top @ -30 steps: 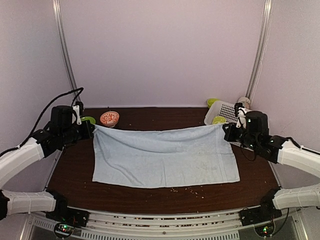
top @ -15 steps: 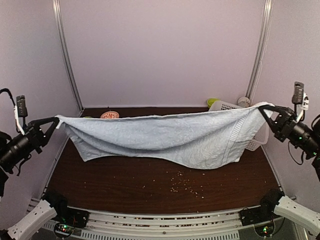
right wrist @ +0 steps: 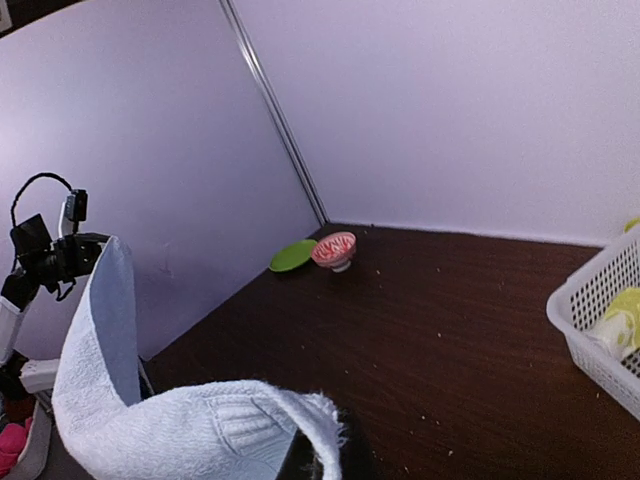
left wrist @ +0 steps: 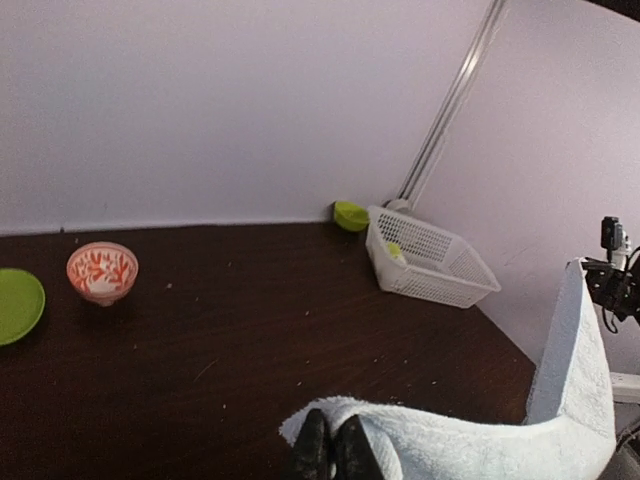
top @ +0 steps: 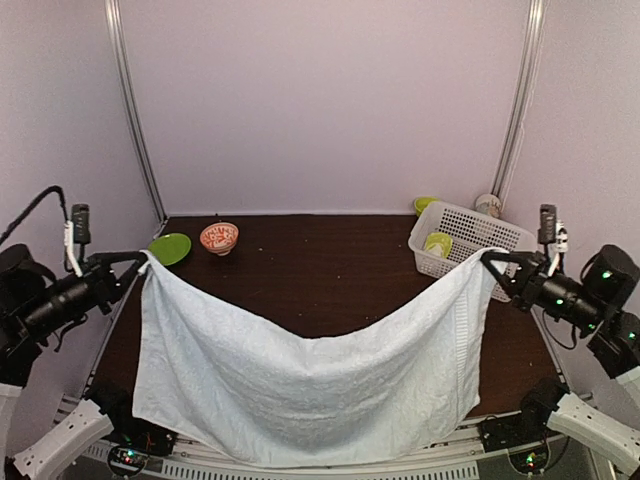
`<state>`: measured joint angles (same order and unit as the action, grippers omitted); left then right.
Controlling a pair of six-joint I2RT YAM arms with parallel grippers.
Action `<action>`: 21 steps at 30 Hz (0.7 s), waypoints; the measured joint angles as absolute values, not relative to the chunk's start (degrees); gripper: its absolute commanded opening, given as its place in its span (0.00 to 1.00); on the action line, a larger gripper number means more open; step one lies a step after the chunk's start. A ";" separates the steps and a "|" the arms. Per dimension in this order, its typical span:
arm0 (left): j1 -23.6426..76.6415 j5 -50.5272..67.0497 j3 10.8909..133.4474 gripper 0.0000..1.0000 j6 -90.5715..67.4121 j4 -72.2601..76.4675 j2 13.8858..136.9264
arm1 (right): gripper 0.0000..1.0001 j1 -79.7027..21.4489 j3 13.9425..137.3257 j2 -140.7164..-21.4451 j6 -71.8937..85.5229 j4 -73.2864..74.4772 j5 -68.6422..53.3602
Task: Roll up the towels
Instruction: Flatten out the towel at the center of the board.
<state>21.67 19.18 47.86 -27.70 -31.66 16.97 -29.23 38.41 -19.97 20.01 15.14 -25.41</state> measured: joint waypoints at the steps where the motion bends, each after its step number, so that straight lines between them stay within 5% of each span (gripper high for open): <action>1: 21.69 17.67 44.82 0.00 -28.27 -30.15 19.31 | 0.00 -29.23 34.94 -21.67 20.91 13.13 -24.49; 10: 21.08 -0.19 34.06 0.00 -32.01 -21.69 41.98 | 0.00 -29.19 18.70 -42.00 27.53 -4.47 -9.19; 21: 19.11 -7.25 34.41 0.00 -32.60 -8.49 59.88 | 0.00 -29.10 28.14 -63.88 25.23 -10.76 3.07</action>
